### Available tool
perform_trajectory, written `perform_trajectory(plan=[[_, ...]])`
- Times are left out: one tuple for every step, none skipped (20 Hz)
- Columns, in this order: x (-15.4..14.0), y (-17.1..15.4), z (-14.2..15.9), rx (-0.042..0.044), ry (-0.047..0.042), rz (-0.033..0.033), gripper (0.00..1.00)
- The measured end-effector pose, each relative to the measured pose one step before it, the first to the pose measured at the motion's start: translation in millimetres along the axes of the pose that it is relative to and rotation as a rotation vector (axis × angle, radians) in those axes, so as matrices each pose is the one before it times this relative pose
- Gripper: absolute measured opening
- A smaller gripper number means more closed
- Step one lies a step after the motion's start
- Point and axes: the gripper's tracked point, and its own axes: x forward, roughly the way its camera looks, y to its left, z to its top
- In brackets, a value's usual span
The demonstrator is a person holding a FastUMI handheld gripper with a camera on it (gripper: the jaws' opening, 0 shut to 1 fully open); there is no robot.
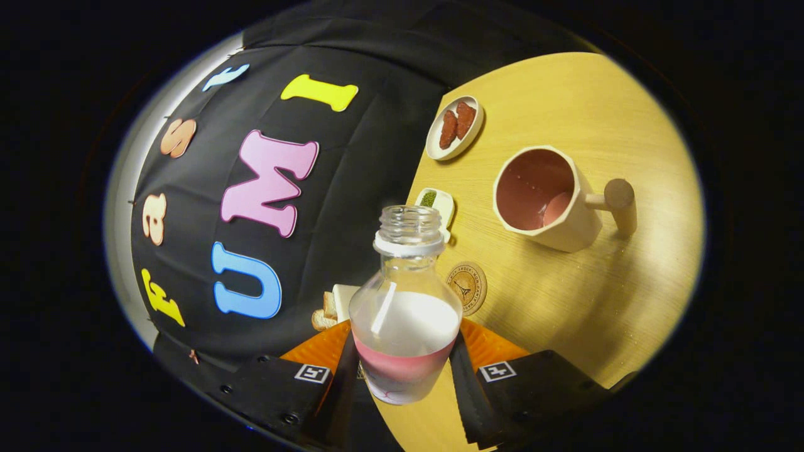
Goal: Take the bottle from table, then pour the juice into the cup, finally place the bottle on the coaster
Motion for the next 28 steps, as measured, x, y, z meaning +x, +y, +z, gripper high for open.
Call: perform_trajectory(plan=[[2.15, -4.06, 1.71, 0.03511, 0.00783, -0.00606, 0.71], [3.51, -4.1, 1.13, 0.03616, 0.00711, -0.00819, 0.71], [4.18, -4.16, -0.23, 0.03975, 0.00986, -0.00812, 0.71], [4.33, -3.8, -0.9, 0.03722, 0.01022, -0.01044, 0.71], [2.51, -3.7, 0.81, 0.0397, 0.00761, -0.01016, 0.71], [0.32, 0.91, 1.65, 0.0329, 0.00021, -0.00218, 0.71], [-0.19, 0.6, 2.27, 0.03367, 0.00077, -0.00003, 0.71], [1.61, 0.93, 0.86, 0.03322, 0.00042, 0.00252, 0.71], [2.22, 2.57, 2.4, 0.04287, 0.00093, 0.0048, 0.71], [2.87, 2.51, 1.85, 0.04593, -0.00088, 0.00341, 0.71], [2.11, 0.12, 2.01, 0.02876, -0.00092, -0.00031, 0.71], [2.08, 1.27, 2.35, 0.03297, -0.00023, -0.00088, 0.71], [1.06, 0.93, 2.6, 0.03029, -0.00017, -0.00228, 0.71], [2.25, 1.29, 2.35, 0.02676, -0.00182, 0.00131, 0.71], [0.92, 0.18, 0.55, 0.01449, 0.00039, -0.0005, 0.71], [0.46, -0.04, 0.19, 0.01563, 0.00143, 0.00094, 0.71], [1.67, 1.12, 0.31, 0.01745, 0.00116, 0.00163, 0.71], [1.36, 0.66, 0.82, 0.02035, 0.00116, 0.00089, 0.71], [-0.12, 1.6, 0.4, 0.02375, 0.00212, 0.00313, 0.71], [0.39, 1.83, -0.17, 0.02148, 0.00384, 0.00054, 0.71], [-0.17, -0.46, -1.27, 0.01486, 0.00519, -0.00443, 0.71], [-0.74, 0.83, -1.31, 0.01265, 0.00438, -0.00042, 0.71], [-0.24, 0.37, -0.42, 0.01081, 0.00355, -0.00066, 0.71], [-0.75, 0.27, -0.23, 0.01013, 0.0015, -0.00244, 0.71], [-0.27, 0.29, 0.81, 0.00966, -0.00049, 0.00039, 0.71], [-0.99, 0.41, 0.72, 0.01109, -0.00023, -0.00069, 0.71], [-1.01, 0.17, -0.18, 0.0088, 0.00028, -0.00056, 0.71], [0.01, -0.14, 0.02, 0.00759, 0.00036, -0.00151, 0.71]])
